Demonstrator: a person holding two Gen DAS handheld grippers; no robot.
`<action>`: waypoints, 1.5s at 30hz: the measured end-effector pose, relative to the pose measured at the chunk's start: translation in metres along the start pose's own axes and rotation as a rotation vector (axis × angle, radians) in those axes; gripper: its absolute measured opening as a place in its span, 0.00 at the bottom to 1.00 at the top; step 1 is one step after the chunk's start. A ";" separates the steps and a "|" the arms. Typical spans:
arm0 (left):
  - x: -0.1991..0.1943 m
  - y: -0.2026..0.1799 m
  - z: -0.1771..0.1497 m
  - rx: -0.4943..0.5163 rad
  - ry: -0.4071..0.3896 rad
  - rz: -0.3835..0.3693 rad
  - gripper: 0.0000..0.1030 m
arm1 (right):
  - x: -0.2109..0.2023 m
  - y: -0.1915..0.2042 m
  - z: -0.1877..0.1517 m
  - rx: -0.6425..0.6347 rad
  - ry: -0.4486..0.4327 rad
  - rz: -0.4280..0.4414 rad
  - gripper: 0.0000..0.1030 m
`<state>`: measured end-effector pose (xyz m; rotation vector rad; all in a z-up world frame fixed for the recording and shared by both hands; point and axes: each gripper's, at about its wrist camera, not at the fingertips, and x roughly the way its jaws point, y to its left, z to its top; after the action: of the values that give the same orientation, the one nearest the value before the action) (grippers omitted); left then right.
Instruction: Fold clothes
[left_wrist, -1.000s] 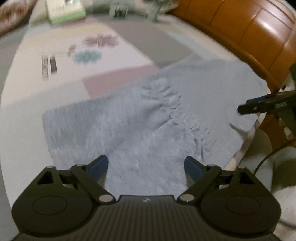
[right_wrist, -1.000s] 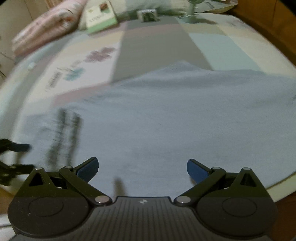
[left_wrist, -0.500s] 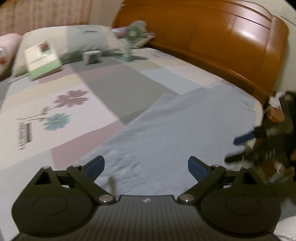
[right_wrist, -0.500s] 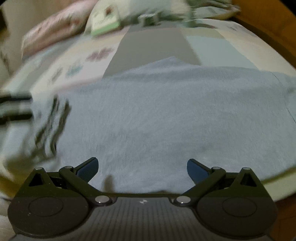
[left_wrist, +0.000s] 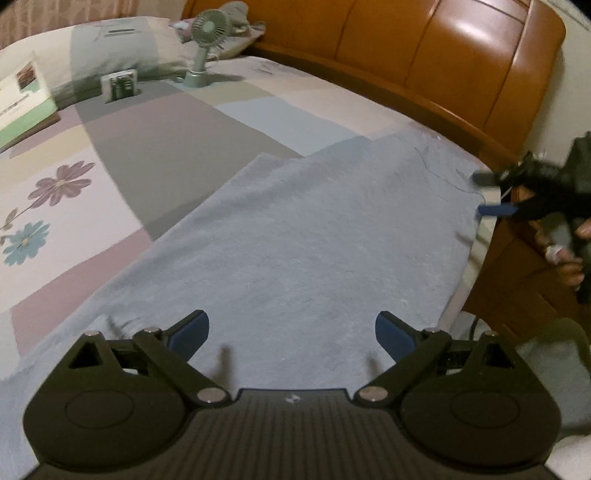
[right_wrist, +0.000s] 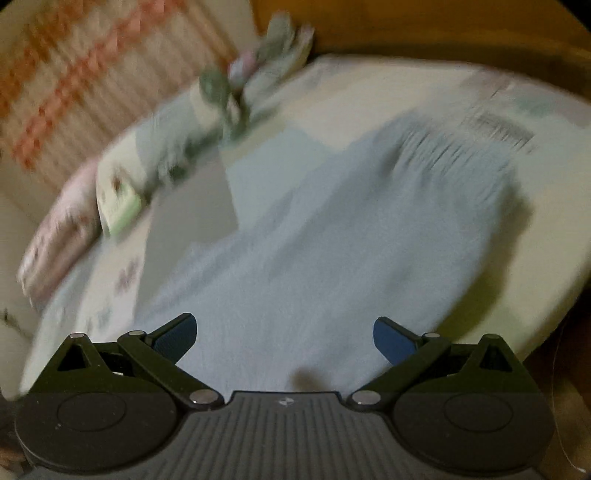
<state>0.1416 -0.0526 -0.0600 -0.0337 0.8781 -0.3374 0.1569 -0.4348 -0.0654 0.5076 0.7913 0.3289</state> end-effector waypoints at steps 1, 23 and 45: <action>0.003 -0.004 0.003 0.009 0.007 -0.006 0.94 | -0.010 -0.010 0.002 0.028 -0.038 0.001 1.00; 0.063 -0.067 0.041 0.064 0.136 -0.031 0.94 | 0.026 -0.145 0.042 0.468 -0.127 0.152 1.00; 0.069 -0.051 0.034 -0.016 0.125 -0.047 0.94 | 0.053 -0.131 0.038 0.317 -0.205 0.263 1.00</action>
<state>0.1945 -0.1257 -0.0812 -0.0486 1.0045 -0.3798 0.2319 -0.5313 -0.1462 0.9333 0.5793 0.3890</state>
